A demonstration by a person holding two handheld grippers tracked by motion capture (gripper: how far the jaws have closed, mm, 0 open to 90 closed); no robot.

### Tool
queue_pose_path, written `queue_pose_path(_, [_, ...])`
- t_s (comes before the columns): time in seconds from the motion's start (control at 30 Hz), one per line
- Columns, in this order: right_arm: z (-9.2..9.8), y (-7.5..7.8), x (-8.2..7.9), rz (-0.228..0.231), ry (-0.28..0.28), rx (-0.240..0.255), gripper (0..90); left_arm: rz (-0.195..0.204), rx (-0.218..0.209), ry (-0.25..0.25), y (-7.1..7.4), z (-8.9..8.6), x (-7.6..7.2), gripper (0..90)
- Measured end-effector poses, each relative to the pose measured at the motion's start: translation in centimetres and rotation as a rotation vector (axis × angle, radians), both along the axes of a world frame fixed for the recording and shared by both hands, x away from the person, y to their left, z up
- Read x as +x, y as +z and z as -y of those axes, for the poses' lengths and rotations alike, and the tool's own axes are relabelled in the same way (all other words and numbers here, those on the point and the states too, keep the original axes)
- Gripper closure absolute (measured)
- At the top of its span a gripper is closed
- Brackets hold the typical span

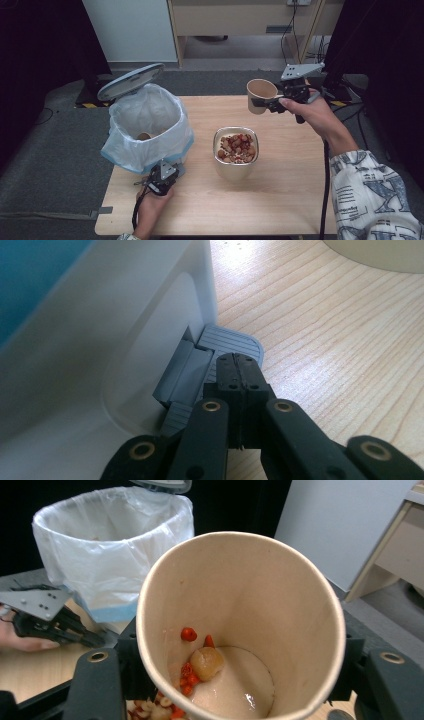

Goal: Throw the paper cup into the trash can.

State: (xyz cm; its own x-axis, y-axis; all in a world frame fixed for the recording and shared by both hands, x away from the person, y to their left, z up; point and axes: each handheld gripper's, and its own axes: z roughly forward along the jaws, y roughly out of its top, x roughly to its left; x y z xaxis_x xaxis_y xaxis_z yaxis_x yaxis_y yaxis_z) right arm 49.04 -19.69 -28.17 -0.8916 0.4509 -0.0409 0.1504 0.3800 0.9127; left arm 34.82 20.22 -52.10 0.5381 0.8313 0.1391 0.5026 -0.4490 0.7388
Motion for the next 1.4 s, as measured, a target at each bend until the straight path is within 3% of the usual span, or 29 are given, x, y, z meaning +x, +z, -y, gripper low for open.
queue_pose_path(0.3, [-1.0, 0.1, 0.1, -0.035, 0.017, 0.029, 34.0, 0.000, 0.000, 0.000, 0.0, 0.0, 0.0, 89.5])
queue_pose_path(0.7, [-2.1, 0.1, -0.1, -0.058, 0.039, 0.029, 34.0, 0.000, 0.001, 0.000, 0.0, 0.0, 0.0, 89.5])
queue_pose_path(1.0, [-4.2, 0.4, -0.4, -0.066, 0.057, 0.021, 34.0, 0.000, 0.002, 0.001, 0.0, 0.0, 0.0, 89.5])
queue_pose_path(1.4, [-8.5, 0.9, -0.9, -0.078, 0.103, -0.010, 34.0, 0.000, 0.002, -0.001, 0.0, 0.0, 0.0, 89.5])
